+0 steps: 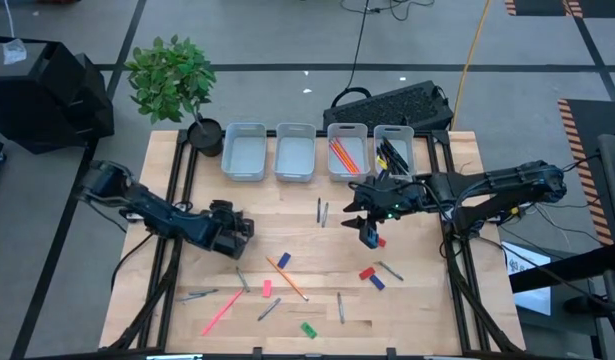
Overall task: Sort crayons/erasers/pens/pencils in bins
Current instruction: Put the black pencil into the middle right gray bin
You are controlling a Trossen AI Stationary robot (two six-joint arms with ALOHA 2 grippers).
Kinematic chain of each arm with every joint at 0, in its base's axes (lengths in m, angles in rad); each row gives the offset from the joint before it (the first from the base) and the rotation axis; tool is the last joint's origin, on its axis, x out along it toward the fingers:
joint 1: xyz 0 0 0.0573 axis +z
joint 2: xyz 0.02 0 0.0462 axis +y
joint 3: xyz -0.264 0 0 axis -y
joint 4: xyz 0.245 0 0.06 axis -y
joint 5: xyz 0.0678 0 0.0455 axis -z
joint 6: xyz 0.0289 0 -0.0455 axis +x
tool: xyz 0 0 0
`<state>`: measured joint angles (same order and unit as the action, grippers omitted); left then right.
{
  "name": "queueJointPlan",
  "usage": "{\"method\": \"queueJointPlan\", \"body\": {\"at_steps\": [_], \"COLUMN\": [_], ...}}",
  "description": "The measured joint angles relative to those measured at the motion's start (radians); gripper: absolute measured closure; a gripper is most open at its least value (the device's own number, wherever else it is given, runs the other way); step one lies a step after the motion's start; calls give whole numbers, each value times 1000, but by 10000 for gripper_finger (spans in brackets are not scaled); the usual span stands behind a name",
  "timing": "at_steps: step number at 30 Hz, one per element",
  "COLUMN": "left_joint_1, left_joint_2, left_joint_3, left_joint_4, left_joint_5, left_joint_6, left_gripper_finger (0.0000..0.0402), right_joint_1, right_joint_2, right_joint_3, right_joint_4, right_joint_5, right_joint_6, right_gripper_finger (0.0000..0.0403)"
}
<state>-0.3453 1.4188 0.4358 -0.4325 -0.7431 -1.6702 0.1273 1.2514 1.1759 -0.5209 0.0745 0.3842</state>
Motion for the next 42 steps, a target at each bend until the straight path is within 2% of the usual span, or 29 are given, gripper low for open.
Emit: {"method": "queueJointPlan", "body": {"at_steps": [12,16,21,24,27,30,33,37,42], "left_joint_1": [1,15,46,66,83,86,85,86,83], "left_joint_2": [-116,-170,-243,-278,-291,-292,-292,-291,-277], "left_joint_3": [0,0,0,1,1,2,2,63,188], "left_joint_4": [45,129,354,552,764,964,1124,1138,1090], "left_joint_5": [22,31,38,39,66,84,134,190,301], "left_joint_6": [84,166,350,496,632,758,887,999,1137], "left_gripper_finger": [376,376,376,376,376,376,376,376,376], "right_joint_1": [0,0,0,5,25,45,70,105,121], "right_joint_2": [0,0,0,-1,0,18,63,171,318], "right_joint_3": [0,0,-4,-58,-145,-229,-269,-220,-74], "right_joint_4": [52,80,127,250,454,685,833,951,942], "right_joint_5": [0,1,2,2,3,22,77,109,111], "right_joint_6": [-1,19,121,244,333,394,415,396,352], "right_gripper_finger": [222,222,222,222,222,222,222,222,222]}}
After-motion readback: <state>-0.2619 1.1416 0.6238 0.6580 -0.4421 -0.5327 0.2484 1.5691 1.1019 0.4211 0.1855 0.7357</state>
